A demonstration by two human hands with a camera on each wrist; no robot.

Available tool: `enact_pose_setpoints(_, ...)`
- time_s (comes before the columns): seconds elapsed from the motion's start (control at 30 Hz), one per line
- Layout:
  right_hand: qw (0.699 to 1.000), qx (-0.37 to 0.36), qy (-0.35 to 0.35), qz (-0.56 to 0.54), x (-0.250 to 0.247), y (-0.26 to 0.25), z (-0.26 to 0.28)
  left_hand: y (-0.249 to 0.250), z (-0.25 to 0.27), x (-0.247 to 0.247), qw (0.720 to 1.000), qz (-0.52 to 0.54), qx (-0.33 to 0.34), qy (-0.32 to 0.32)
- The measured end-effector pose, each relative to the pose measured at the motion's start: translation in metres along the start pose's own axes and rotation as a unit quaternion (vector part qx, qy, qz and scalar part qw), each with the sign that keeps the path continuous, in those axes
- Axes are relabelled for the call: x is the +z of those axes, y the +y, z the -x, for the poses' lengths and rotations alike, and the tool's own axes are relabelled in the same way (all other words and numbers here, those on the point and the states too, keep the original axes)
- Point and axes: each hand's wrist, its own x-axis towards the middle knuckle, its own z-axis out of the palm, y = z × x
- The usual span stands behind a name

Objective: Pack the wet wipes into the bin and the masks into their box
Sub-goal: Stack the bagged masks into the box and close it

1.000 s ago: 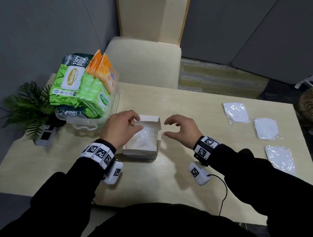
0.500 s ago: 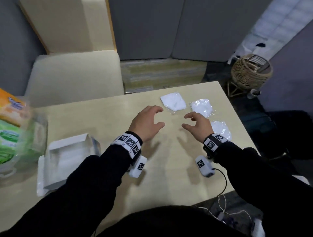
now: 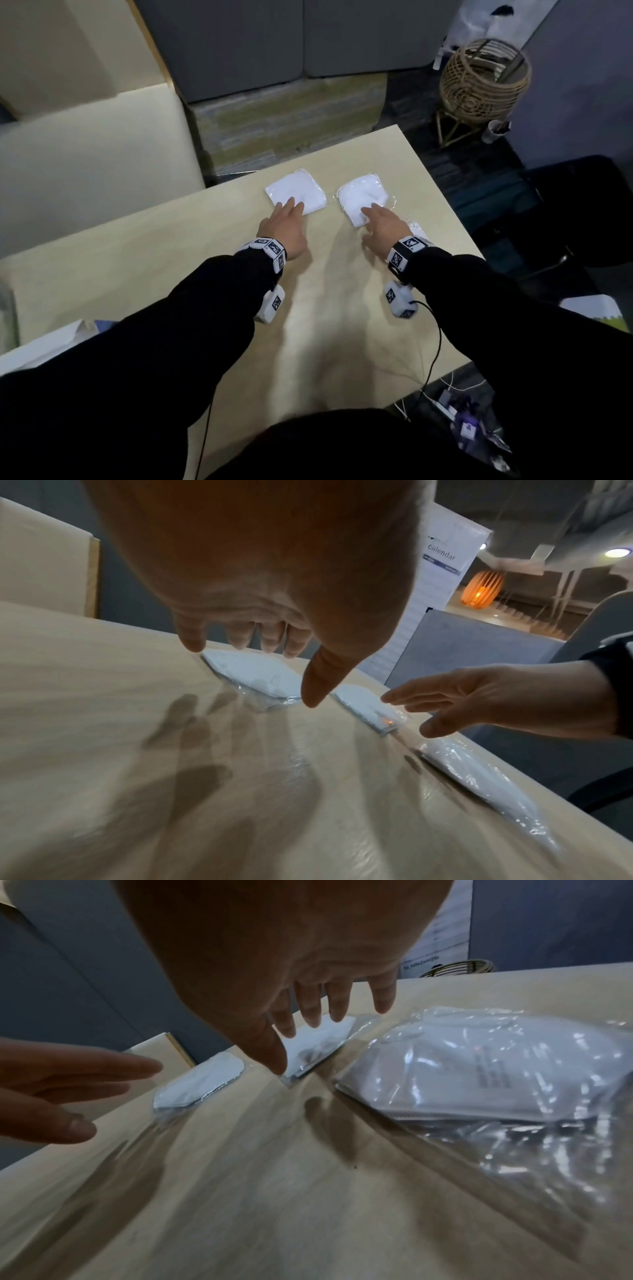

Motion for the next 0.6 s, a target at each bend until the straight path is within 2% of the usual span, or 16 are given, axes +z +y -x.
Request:
enact_pose_setpoints(0.1, 0.999, -0.002, -0.031, 0.018, 0.007, -0.007, -0.004, -0.008, -0.003, 0.005, 0.999, -0.036, 0.003, -0.011)
enact_pose_setpoints(0.17, 0.999, -0.006, -0.026, 0.030, 0.014, -0.010, -0.001, -0.017, 0.000, 0.011, 0.998, -0.058, 0.012, -0.022)
enact_pose_setpoints(0.3, 0.997, -0.045, -0.013, 0.068, 0.026, -0.019, 0.010, -0.035, 0.011, 0.022, 0.991, -0.125, 0.033, 0.020)
enact_pose_setpoints(0.4, 0.996, -0.071, -0.022, 0.054, 0.035, -0.026, 0.018, -0.042, 0.015, 0.025, 0.987, -0.152, 0.031, 0.039)
enact_pose_setpoints(0.5, 0.995, -0.091, -0.040, 0.003, 0.039, -0.027, 0.025, -0.047, 0.017, 0.026, 0.990, -0.134, 0.033, 0.038)
enact_pose_setpoints(0.6, 0.997, -0.079, 0.022, -0.016, 0.034, -0.017, 0.028, -0.056, 0.025, 0.032, 0.995, -0.094, 0.027, 0.033)
